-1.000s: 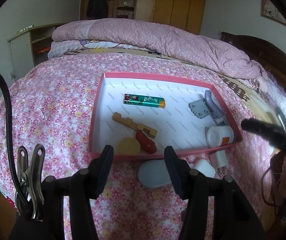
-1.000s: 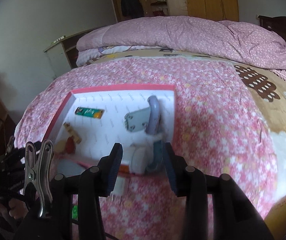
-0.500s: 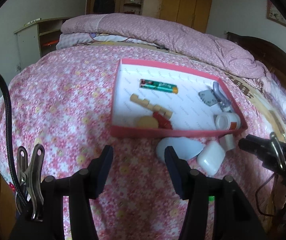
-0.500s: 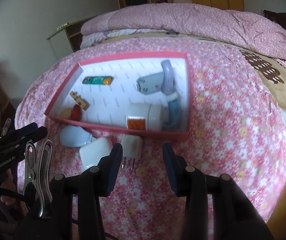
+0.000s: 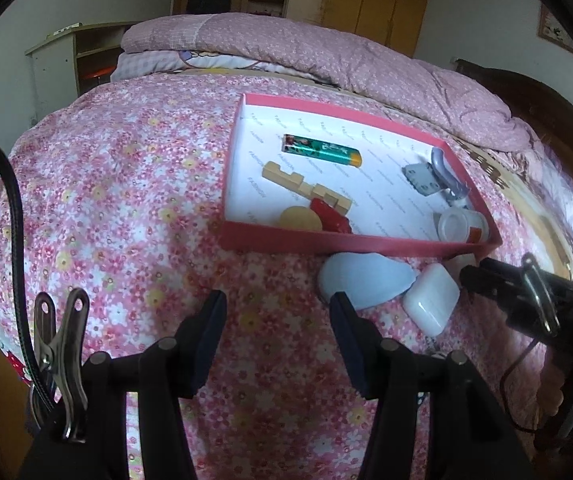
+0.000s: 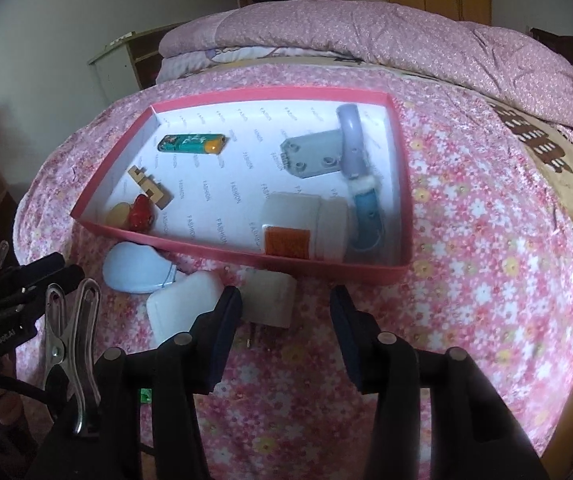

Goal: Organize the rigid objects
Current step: 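Withdraw both tools toward the light blue oval and white plug, then grasp the light blue oval with left tool while right tool grasps the white plug, then carry the blue oval and white plug into the tray and open both tools, then withdraw both tools toward the white case and green figurine, then grasp the green figurine with left tool while right tool grasps the white earbud case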

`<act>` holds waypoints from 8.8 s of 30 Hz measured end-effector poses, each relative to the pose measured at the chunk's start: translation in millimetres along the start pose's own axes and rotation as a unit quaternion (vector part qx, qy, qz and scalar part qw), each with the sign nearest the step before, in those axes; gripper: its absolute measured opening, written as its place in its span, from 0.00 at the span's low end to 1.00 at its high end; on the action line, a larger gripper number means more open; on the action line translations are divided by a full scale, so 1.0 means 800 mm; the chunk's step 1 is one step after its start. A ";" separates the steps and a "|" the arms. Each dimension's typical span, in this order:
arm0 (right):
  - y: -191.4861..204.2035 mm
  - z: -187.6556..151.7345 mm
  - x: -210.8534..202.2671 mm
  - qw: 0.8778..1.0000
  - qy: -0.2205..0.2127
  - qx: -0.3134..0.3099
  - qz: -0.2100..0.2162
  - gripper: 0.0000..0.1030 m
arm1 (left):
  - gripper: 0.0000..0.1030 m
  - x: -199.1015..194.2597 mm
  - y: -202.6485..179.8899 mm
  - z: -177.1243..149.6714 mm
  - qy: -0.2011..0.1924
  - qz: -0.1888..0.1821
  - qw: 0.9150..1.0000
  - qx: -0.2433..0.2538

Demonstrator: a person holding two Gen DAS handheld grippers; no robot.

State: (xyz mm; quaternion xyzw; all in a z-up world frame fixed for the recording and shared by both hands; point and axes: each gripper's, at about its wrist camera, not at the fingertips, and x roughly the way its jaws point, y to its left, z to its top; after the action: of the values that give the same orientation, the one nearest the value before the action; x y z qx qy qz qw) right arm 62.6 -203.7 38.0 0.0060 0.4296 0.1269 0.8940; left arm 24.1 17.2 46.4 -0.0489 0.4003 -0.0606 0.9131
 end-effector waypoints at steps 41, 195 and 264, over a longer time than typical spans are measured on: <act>-0.041 -0.061 -0.017 0.999 -0.035 -0.002 -0.032 0.25 | 0.99 0.074 -0.102 0.010 -0.007 0.054 0.998 0.006; -0.014 0.022 -0.059 0.998 -0.055 0.022 0.032 0.44 | 0.88 -0.004 -0.064 0.063 -0.041 0.007 0.998 0.057; 0.027 -0.048 -0.013 1.000 0.015 0.010 0.003 0.57 | 0.41 0.012 -0.018 -0.051 -0.002 0.014 0.998 0.061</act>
State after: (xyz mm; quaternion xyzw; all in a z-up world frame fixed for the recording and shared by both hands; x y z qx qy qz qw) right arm 22.3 -189.1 24.2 0.0143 0.4446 0.1257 0.8868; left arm -0.6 -0.4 14.3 0.0123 0.3945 -0.0716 0.9160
